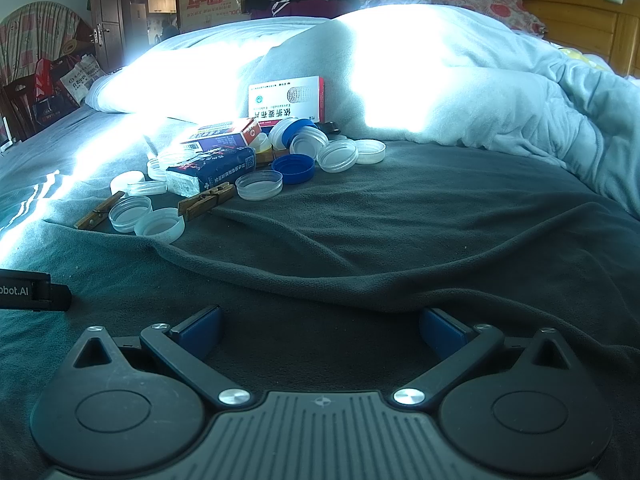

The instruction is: Organize objects

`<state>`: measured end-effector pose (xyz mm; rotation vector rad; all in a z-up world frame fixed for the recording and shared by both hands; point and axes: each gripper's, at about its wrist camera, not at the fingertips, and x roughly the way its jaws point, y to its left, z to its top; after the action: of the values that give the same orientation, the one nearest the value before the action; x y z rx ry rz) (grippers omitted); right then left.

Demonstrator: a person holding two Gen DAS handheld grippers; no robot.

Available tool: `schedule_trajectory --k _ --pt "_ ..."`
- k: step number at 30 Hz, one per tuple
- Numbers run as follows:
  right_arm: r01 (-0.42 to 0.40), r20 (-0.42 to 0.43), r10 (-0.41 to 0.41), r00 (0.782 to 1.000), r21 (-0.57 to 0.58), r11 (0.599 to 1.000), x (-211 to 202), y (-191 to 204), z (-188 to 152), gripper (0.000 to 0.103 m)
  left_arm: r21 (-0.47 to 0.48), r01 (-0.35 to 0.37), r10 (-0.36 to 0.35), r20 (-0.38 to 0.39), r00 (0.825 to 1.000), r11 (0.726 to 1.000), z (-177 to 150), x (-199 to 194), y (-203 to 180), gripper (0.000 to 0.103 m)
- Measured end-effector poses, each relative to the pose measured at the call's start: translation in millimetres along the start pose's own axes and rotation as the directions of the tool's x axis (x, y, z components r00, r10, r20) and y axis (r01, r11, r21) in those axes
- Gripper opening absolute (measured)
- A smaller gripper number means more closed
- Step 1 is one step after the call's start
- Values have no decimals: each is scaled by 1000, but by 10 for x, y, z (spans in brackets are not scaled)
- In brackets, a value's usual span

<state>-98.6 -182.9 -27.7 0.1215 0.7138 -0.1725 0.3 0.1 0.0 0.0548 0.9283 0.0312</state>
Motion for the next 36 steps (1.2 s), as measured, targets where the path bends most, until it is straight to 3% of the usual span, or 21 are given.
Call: schedule_trajectory --k 17,24,29,36 --pt "0 3 0 1000 3 1000 5 -3 -13 103 3 -3 3 5 1000 1000 0 1 0 103" --pt "0 11 0 1000 -16 1000 -37 8 -17 103 65 -5 -2 97 995 998 -114 -64 -32 103" --pt "-23 15 24 1000 -46 999 -82 -29 -14 103 80 -11 4 83 997 997 -23 -79 -58 103" --pt "-10 97 19 995 -93 996 -198 -75 56 102 83 -1 -7 98 995 997 156 -109 -94 103"
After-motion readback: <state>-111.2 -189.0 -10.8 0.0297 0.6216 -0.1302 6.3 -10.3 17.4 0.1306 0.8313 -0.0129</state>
